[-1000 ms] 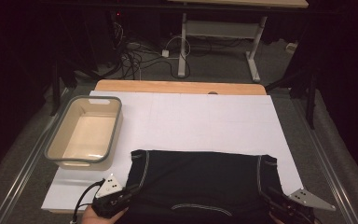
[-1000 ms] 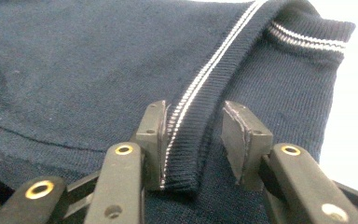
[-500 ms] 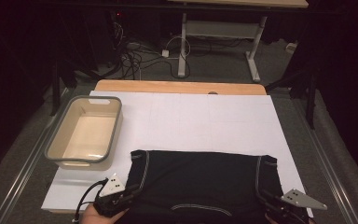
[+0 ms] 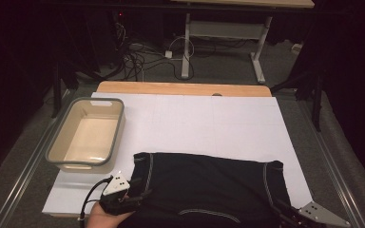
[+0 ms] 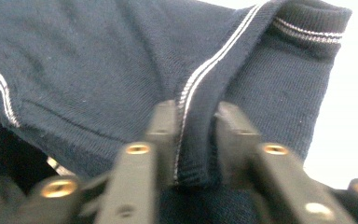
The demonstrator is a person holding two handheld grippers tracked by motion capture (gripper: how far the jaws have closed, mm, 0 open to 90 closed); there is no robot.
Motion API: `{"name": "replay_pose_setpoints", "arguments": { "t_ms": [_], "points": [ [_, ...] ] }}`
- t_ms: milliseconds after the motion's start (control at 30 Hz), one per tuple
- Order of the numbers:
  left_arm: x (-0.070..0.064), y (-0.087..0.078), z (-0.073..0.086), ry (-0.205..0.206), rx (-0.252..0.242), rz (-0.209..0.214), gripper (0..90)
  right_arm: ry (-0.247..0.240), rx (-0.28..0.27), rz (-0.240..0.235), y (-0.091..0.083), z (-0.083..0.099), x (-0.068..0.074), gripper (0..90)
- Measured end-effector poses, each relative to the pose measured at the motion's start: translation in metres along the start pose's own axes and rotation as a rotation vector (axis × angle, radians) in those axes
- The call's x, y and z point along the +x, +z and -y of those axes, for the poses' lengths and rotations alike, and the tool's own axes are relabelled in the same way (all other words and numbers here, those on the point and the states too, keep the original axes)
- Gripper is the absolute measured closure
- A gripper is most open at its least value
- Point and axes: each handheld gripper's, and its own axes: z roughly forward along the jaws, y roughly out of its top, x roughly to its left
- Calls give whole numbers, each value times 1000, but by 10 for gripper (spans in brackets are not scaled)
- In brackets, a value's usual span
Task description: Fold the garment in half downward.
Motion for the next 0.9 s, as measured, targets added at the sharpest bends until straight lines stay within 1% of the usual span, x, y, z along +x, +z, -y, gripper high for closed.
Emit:
{"name": "replay_pose_setpoints", "arguments": {
  "t_ms": [33, 67, 100, 167, 200, 267, 333, 367, 433, 500, 633, 700, 767, 800, 833, 867, 900],
  "points": [
    [0, -1, -2, 10, -9, -2, 346, 6, -15, 0, -1, -1, 0, 595],
    [-1, -3, -4, 18, -30, -10, 329, 13, -30, -2, -2, -3, -1, 557],
    [-1, -4, -6, 23, -54, -22, 293, 20, -44, 0, -2, -4, -2, 517],
    [-2, -6, -9, 39, -75, -26, 247, 23, -58, 3, -1, -8, -4, 470],
    [-2, -6, -10, 38, -80, -28, 222, 27, -67, 3, -1, -10, -6, 441],
    [-1, -4, -12, 27, -65, -28, 161, 36, -89, 1, 1, -13, -8, 388],
    [1, -3, -16, 10, -54, -21, 132, 30, -104, 6, 5, -16, -12, 328],
    [1, -1, -18, 11, -48, -23, 119, 31, -106, 6, 7, -18, -14, 299],
    [2, 2, -22, 9, -30, -35, 47, 23, -105, 9, 12, -22, -17, 231],
    [4, 8, -25, 22, -21, -50, 0, 22, -106, 13, 18, -25, -21, 193],
    [14, 23, -34, 16, -18, -35, 0, 26, -97, 16, 30, -31, -28, 125],
    [19, 29, -39, 22, -22, -50, 0, 39, -97, 18, 36, -34, -31, 73],
    [25, 35, -42, 14, -30, -53, 0, 53, -95, 25, 40, -37, -33, 21],
    [27, 37, -41, 15, -27, -64, 0, 53, -97, 38, 42, -39, -34, 4],
    [29, 39, -40, 22, -20, -78, 0, 49, -96, 53, 43, -40, -36, 3],
    [30, 40, -38, 19, -24, -88, 0, 47, -93, 71, 45, -42, -37, 3],
    [31, 41, -36, -4, -37, -83, 0, 50, -83, 86, 47, -43, -40, 3]
  ]
}}
